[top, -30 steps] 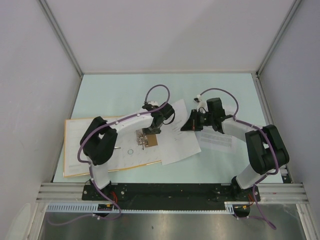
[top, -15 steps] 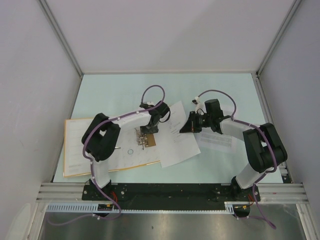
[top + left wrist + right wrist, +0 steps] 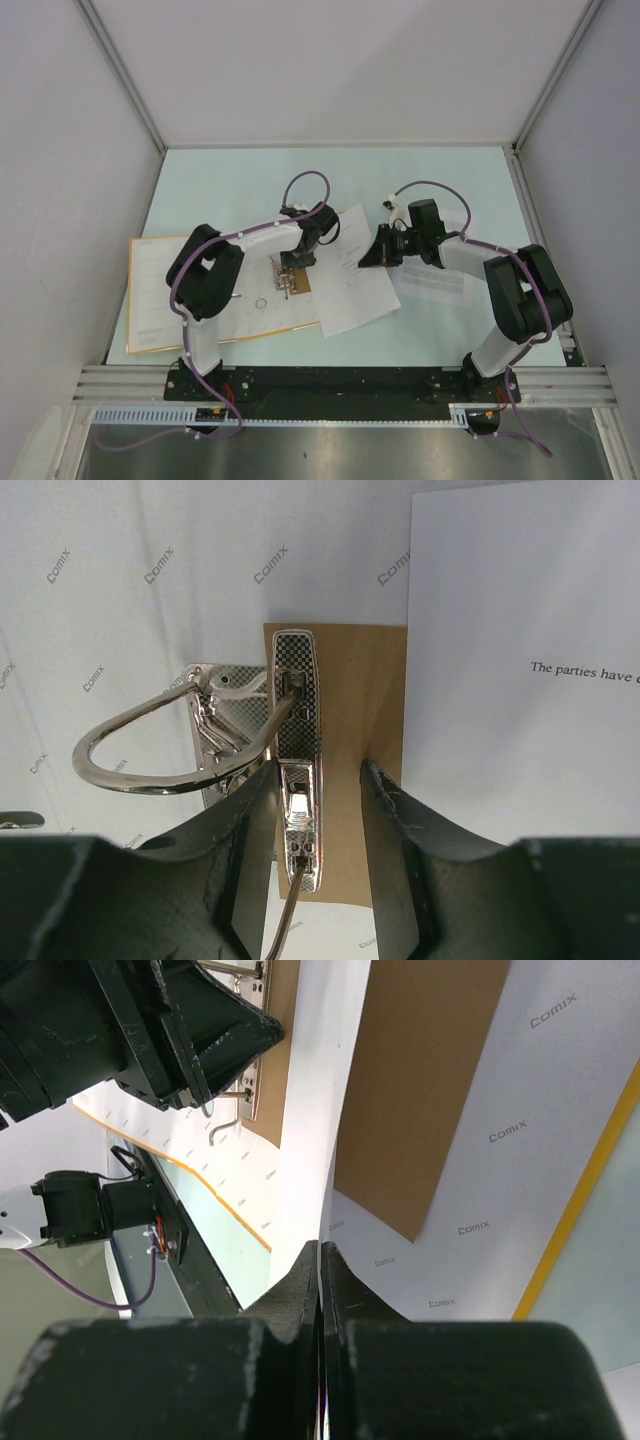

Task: Put the files into the folder

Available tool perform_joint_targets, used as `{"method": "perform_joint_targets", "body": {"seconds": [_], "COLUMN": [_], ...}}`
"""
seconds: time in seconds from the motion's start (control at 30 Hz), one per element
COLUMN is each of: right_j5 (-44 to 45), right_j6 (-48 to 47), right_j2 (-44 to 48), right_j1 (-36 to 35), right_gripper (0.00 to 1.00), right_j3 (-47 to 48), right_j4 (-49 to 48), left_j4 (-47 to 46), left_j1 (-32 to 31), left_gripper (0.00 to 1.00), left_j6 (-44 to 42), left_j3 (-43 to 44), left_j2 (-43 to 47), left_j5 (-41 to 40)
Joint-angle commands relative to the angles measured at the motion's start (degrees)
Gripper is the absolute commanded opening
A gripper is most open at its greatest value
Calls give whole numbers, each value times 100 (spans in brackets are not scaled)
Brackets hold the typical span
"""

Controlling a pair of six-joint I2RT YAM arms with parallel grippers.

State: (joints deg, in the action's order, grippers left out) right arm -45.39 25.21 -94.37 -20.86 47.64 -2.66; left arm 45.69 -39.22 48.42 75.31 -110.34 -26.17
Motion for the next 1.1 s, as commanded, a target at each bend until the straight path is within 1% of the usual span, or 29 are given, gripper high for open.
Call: {"method": "perform_joint_targets", "body": {"seconds": [0.0,0.23,0.37,0.43,0.57,0.7,0.97,1.0,1.03,1.07], "right_j5": [-49,91,170,179,240,258,355,399,460,460], "right_j6": [-69,63,194,291,405,502,678,687,687,687], "right_j2": [-82,-126,-178,-240,-328,-468,-732,-758,-767,-785], "right_j1": [-32,-6,-6,-14,-32,-32,-23,-23,-49,-67], "right_gripper": [0,0,0,0,0,0,0,0,0,0], "right_j3": [-9,0,-9,0,-9,-9,-9,-9,-9,-9], "right_j4": [-244,-385,-525,-639,-824,-1017,-1246,-1229,-1211,-1202], "left_j4": [-166,-210,-271,-289,-368,-447,-544,-535,-518,-500], "left_j1": [37,29,64,64,116,134,161,169,161,169], "left_gripper": [42,35,35,38,34,23,10,4,0,0], "left_j6": [-79,-184,-254,-263,-325,-413,-562,-580,-597,-606], "left_j3": [-51,-69,-148,-200,-262,-306,-420,-412,-403,-394], "left_j2": [-40,-31,13,30,48,144,364,365,373,391], "left_j5": [60,95,174,174,227,367,684,692,693,684]}}
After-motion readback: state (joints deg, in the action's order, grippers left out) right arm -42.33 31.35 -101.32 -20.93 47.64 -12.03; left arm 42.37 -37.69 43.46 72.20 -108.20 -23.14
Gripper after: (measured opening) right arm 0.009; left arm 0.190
